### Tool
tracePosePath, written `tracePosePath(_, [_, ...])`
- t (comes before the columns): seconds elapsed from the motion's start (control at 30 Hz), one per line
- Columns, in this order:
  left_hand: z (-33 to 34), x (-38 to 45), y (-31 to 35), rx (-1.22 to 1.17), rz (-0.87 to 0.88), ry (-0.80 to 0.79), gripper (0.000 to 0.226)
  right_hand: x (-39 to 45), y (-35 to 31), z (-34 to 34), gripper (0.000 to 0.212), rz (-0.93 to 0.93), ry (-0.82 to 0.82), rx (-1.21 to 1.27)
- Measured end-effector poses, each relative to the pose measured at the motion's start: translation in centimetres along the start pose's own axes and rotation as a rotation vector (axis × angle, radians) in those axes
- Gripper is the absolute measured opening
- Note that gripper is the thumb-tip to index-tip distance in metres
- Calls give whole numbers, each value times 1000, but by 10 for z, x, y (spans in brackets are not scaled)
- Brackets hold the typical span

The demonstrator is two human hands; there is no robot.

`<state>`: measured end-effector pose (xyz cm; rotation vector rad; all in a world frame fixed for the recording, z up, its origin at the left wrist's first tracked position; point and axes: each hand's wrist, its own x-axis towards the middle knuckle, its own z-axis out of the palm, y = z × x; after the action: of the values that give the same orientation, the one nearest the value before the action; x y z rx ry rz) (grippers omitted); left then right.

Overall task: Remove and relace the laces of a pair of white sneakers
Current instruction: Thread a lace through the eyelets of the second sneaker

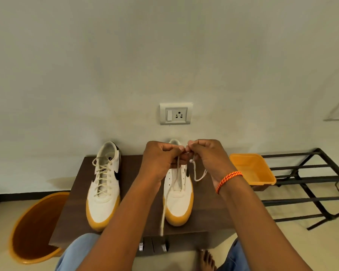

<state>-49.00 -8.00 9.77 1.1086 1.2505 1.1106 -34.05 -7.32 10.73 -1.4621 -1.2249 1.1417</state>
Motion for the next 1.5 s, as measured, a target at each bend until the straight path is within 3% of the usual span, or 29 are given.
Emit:
tracePosePath(0.83, [3,-19,123,16,285,85,12,-18,-130,-19,31,-221,75,3])
tracePosePath(1.5, [-1,-27,200,-55,456,175,10,-27,-199,-20,23,-353,98,205])
